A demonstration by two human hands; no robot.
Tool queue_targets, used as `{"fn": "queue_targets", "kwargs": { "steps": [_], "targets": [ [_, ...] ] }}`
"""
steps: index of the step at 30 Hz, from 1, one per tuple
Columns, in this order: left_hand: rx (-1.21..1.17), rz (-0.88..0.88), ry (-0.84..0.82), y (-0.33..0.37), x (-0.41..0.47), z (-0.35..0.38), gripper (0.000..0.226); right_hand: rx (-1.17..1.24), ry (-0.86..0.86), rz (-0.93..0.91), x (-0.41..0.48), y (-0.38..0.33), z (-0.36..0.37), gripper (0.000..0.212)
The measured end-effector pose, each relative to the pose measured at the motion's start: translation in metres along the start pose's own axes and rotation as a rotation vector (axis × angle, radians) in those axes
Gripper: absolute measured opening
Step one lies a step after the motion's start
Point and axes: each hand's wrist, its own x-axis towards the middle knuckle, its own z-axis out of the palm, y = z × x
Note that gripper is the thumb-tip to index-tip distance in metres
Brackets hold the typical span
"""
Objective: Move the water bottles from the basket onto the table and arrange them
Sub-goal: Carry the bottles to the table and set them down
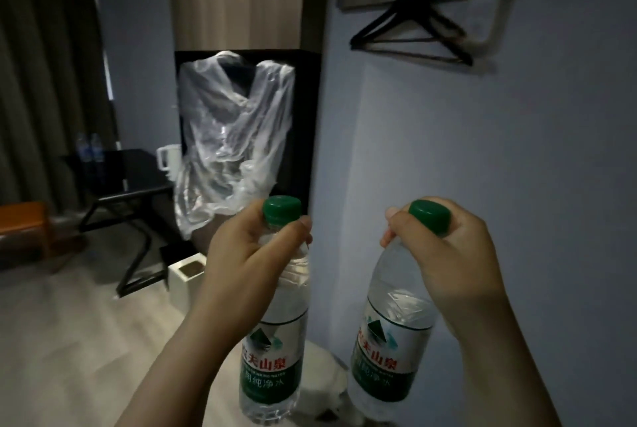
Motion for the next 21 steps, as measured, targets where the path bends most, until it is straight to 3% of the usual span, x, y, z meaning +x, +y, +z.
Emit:
{"fn": "queue_targets", "kwargs": {
  "steps": [4,10,16,21],
  "targets": [
    [0.097,-0.075,0.145,-0.031,0.001,-0.041,0.006,0.008,-0.090,-0.044,0.004,0.019,0.050,0.036],
    [0.253,-0.143,0.272,-0.072,0.015,-0.077,0.007,0.061,-0.180,-0.027,0.026,0.065,0.120,0.042],
    [0.369,-0.146,0.369,-0.100,0.049,-0.088,0.007,0.158,-0.271,0.010,0.070,0.103,0.175,0.027],
    [0.446,-0.155,0.440,-0.119,0.079,-0.094,0.032,0.205,-0.350,-0.015,0.108,0.125,0.218,0.021]
  ]
}}
